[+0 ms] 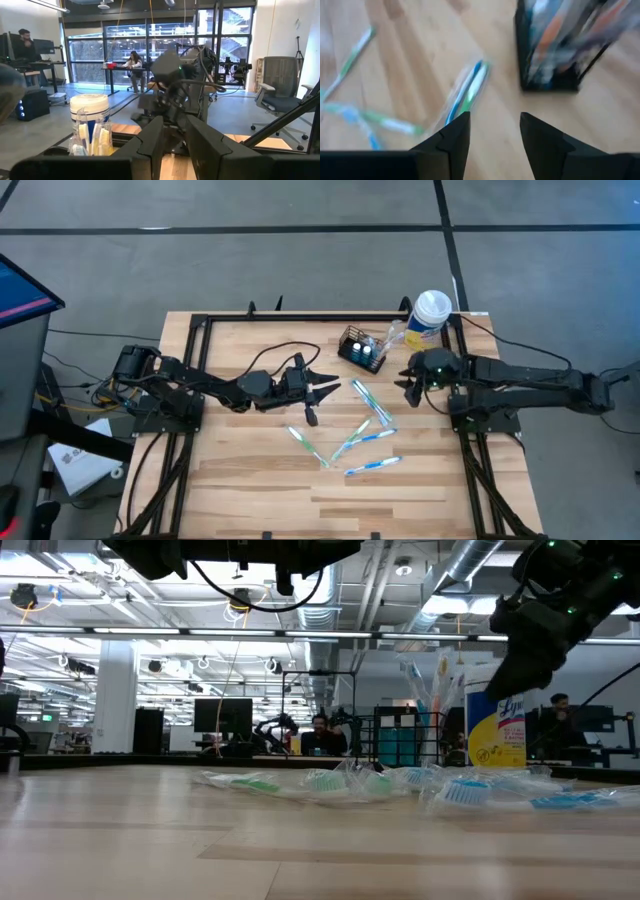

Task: Pick & Place toothbrushing station
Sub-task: Put the green toothbrush into the mesh organizer

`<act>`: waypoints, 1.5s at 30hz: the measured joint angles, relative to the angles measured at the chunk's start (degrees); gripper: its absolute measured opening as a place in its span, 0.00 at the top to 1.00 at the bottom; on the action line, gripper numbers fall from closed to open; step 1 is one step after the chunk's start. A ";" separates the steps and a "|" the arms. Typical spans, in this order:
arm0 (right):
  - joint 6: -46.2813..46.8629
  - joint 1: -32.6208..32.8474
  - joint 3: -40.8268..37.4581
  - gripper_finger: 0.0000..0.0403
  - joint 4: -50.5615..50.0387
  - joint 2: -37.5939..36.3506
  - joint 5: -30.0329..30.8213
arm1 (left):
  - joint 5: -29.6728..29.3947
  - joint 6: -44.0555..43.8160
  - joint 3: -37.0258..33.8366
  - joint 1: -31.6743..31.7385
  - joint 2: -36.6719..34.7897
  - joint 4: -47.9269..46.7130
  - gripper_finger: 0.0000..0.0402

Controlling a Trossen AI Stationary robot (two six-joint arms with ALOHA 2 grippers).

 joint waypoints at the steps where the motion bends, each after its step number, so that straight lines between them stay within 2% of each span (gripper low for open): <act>1: 0.94 1.22 0.00 0.60 -0.80 0.51 0.00 | 0.00 0.00 0.00 0.00 0.00 0.00 0.81; 9: 4.70 11.82 0.00 0.63 -2.95 6.67 -2.38 | 0.00 0.00 0.00 0.00 0.00 -0.04 0.81; 14: 7.52 16.06 0.00 0.65 -4.39 10.53 -2.89 | 0.00 0.00 0.00 0.00 0.00 -0.05 0.81; 25: 9.65 18.93 0.02 0.66 -3.05 20.54 -2.84 | 0.00 0.00 0.00 0.00 0.00 -0.13 0.81; 35: 8.69 19.73 0.02 0.68 2.59 27.29 -2.84 | 0.00 0.00 0.00 0.00 0.00 -0.24 0.81; 39: 7.81 19.73 0.02 0.77 2.61 29.06 -2.84 | -0.02 0.00 0.00 0.00 0.00 -0.39 0.81; 43: 4.89 19.73 0.02 0.96 3.42 29.90 -2.78 | -0.02 0.00 0.00 0.00 0.00 -0.55 0.81; 45: 4.45 19.73 0.02 0.97 4.67 30.09 -2.80 | 0.00 0.00 0.00 0.00 0.00 -0.59 0.81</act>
